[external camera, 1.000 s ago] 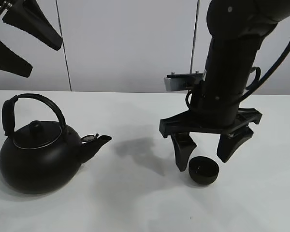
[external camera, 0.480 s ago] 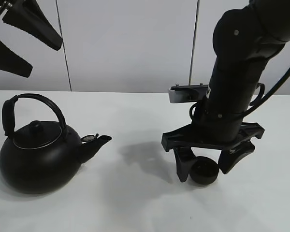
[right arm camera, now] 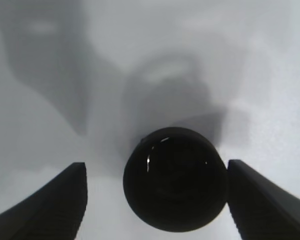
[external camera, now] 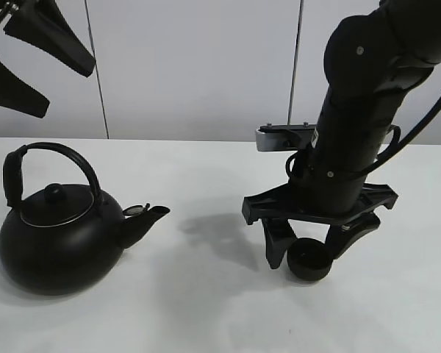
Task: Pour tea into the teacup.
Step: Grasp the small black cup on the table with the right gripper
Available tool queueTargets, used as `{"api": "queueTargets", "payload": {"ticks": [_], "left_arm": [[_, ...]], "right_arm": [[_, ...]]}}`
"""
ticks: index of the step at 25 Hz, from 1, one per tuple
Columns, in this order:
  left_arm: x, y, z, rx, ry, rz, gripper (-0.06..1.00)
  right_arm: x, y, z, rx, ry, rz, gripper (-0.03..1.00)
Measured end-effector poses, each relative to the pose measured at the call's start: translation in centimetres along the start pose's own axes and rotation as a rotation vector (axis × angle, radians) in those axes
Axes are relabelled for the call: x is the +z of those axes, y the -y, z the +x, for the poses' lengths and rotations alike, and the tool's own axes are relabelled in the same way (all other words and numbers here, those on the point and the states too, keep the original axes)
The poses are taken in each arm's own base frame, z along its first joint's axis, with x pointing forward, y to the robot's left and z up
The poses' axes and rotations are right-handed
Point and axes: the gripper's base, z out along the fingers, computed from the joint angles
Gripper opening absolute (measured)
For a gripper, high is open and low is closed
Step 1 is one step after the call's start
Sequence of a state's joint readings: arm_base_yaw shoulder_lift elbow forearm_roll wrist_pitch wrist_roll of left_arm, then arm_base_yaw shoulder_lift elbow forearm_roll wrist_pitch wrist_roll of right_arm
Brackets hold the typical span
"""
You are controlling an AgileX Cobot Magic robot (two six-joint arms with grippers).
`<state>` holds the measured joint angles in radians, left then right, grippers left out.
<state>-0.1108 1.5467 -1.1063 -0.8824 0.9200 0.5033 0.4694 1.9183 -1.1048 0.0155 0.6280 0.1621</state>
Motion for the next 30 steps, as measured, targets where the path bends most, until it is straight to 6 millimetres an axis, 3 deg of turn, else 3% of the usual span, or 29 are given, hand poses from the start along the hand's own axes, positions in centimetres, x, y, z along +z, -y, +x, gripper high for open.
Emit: {"api": "queueTargets", "payload": {"ticks": [12,14,17,26,30], "left_arm": [[0.0,0.0,0.0,0.001,0.000,-0.001,0.54],[0.0,0.0,0.0,0.001,0.000,-0.001,0.54],[0.0,0.0,0.0,0.001,0.000,-0.001,0.54],[0.0,0.0,0.0,0.001,0.000,-0.001,0.54],[0.0,0.0,0.0,0.001,0.000,-0.001,0.54]], "right_arm": [[1.8,0.1,0.4,0.012,-0.051,0.008,0.52],[1.8,0.1,0.4,0.015,-0.051,0.008,0.50],[1.8,0.1,0.4,0.017,-0.051,0.008,0.39],[1.5,0.1,0.5,0.019,-0.094,0.015,0.40],[0.2,-0.2,-1.0,0.019,-0.091,0.012,0.40]]}}
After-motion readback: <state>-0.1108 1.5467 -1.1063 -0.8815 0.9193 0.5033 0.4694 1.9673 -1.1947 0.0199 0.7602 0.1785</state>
